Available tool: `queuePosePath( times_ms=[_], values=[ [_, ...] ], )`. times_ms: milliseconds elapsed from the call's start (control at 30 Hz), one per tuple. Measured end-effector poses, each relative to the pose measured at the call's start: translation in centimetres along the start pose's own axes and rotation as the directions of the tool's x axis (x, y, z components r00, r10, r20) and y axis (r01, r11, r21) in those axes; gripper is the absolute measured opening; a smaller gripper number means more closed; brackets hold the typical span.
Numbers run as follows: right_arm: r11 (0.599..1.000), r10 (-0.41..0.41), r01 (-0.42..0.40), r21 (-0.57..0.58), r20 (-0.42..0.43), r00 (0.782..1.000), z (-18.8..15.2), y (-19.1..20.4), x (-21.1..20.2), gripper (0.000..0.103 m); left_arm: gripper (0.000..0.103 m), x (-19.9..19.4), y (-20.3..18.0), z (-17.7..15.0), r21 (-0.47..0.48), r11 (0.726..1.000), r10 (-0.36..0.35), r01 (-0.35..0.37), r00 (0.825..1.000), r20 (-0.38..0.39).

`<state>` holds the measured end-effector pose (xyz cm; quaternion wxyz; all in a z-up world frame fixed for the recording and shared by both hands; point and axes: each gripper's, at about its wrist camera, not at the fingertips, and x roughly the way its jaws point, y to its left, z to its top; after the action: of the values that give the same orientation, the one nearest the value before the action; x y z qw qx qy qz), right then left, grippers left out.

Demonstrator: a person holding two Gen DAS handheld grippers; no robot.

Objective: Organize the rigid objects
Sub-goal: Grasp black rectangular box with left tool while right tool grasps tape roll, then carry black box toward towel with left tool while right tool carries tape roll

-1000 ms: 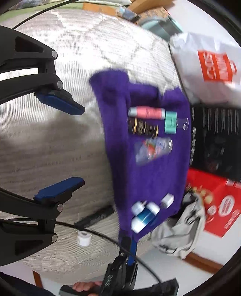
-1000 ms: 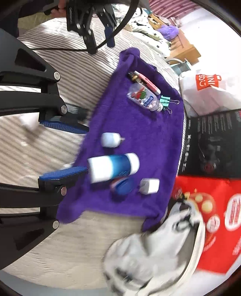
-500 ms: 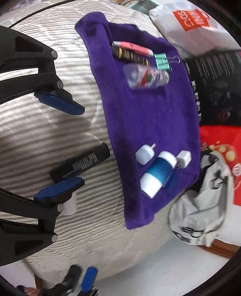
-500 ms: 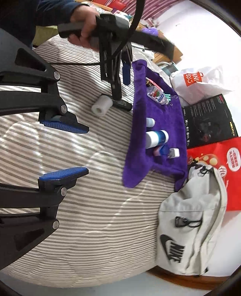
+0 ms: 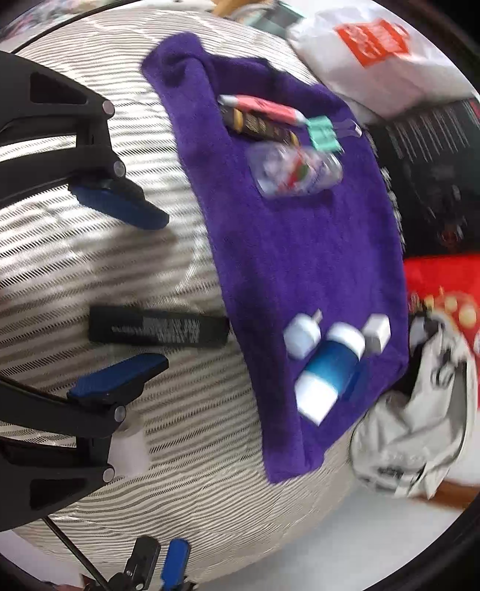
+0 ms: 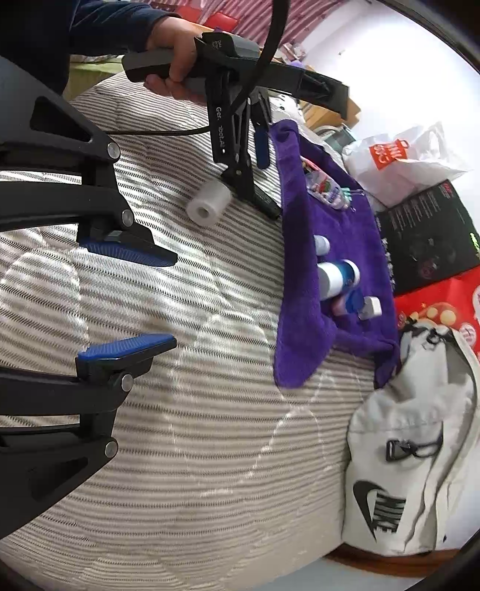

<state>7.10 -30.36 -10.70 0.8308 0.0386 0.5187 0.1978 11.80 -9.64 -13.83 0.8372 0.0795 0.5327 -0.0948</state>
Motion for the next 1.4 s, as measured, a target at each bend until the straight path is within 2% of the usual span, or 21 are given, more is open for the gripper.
queuePosePath(
  times_ms=[133,200,267,300,400,500,700,833,1067,1167,1233,1300,1400],
  values=[
    [1.0,-0.004,0.003,-0.022,-0.023,1.0,0.0,0.6,0.6,0.038,0.033,-0.2,-1.2,-0.2,0.069,0.997,-0.029,0.028,0.999,0.015],
    [1.0,-0.007,0.006,-0.018,-0.033,0.999,0.0,0.7,0.9,0.038,0.031,-0.2,-1.4,-0.1,0.084,0.996,-0.033,0.032,0.999,0.017],
    [1.0,-0.012,0.011,-0.014,-0.044,0.999,0.0,0.8,1.2,0.038,0.022,-0.3,-1.6,-0.1,0.115,0.992,-0.044,0.042,0.999,0.019],
    [1.0,-0.013,0.012,-0.015,-0.049,0.999,0.1,0.9,1.4,0.038,0.021,-0.3,-1.6,-0.1,0.12,0.991,-0.055,0.052,0.998,0.018],
    [0.999,-0.01,0.008,-0.034,-0.059,0.998,0.2,1.6,1.8,0.038,0.021,-0.5,-1.8,-0.2,0.136,0.989,-0.064,0.06,0.998,0.023],
    [0.998,0.016,-0.019,-0.068,-0.05,0.999,0.6,2.7,2.0,0.038,0.021,-0.5,-0.9,-0.5,0.104,0.991,-0.086,0.083,0.996,0.027],
    [0.979,0.049,-0.059,-0.197,-0.054,0.997,2.4,5.5,3.5,0.038,0.021,-0.4,1.3,-1.8,0.064,0.995,-0.075,0.074,0.997,0.014],
    [0.958,0.013,-0.031,-0.286,-0.065,0.998,3.8,6.7,5.2,0.038,0.021,-0.8,2.5,-2.9,0.036,0.995,-0.089,0.089,0.996,0.013],
    [0.936,-0.009,-0.028,-0.35,-0.104,0.995,5.5,7.5,7.9,0.038,0.021,-0.8,3.3,-3.3,0.007,0.992,-0.122,0.122,0.992,0.017],
    [0.942,-0.018,-0.017,-0.336,-0.101,0.995,5.6,7.6,8.4,0.037,0.021,-0.8,3.4,-3.3,0.002,0.991,-0.132,0.132,0.991,0.021],
    [0.947,-0.039,0.009,-0.32,-0.086,0.996,5.5,7.4,8.3,0.029,0.021,-0.8,3.6,-3.4,0.003,0.991,-0.132,0.132,0.991,0.023],
    [0.957,-0.061,0.034,-0.288,-0.083,0.995,5.3,6.7,8.0,0.029,0.021,-1.0,4.0,-3.7,0.012,0.994,-0.109,0.109,0.994,0.02],
    [0.962,-0.136,0.111,-0.25,-0.083,0.987,4.7,5.4,7.2,0.029,0.021,-1.2,4.8,-4.2,0.016,0.998,-0.065,0.065,0.998,0.017]
  ],
)
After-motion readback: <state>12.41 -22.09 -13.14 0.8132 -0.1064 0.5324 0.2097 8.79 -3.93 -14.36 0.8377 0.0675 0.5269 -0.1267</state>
